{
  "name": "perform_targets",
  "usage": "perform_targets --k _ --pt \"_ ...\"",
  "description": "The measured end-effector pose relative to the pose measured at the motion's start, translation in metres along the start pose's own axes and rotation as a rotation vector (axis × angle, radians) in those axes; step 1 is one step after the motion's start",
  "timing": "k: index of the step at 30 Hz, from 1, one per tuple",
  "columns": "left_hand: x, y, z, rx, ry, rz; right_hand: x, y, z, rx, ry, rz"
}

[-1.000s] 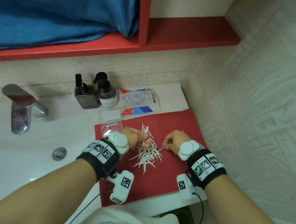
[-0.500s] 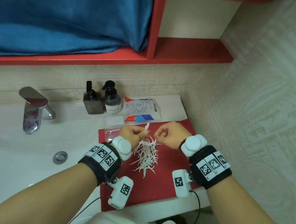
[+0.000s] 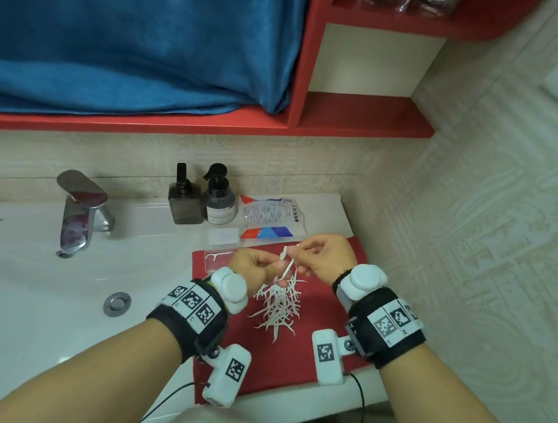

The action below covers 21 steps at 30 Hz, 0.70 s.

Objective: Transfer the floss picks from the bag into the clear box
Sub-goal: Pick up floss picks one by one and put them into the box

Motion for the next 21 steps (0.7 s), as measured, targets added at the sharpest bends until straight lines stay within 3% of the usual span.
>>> perform_targets --k 3,9,15,21 --pt "-0.010 0.009 -0.004 0.071 0.030 0.014 0.010 0.000 -0.006 0.021 -0.010 0.044" --pt "-0.018 -0.006 -0.011 -0.057 0.057 0.100 0.016 -0.011 -0.013 -0.039 0.021 0.035" --pt "-0.019 -0.008 -0.011 -0.073 0.057 0.072 0.018 -0.013 -0.011 -0.073 0.033 -0.069" --pt "-0.010 -0.004 -0.007 0.006 0.003 -0.035 0.022 0.000 -0.005 -0.050 -0.026 0.116"
Point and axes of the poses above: each hand's wrist, its own z-axis away from the middle knuckle, its own y-axis out of the back of the hand, x = y × z, the point moved 10 cm from there along -z, towards the middle knuckle, and after that the axes turned 12 degrees about -x, right-handed, at the moved point
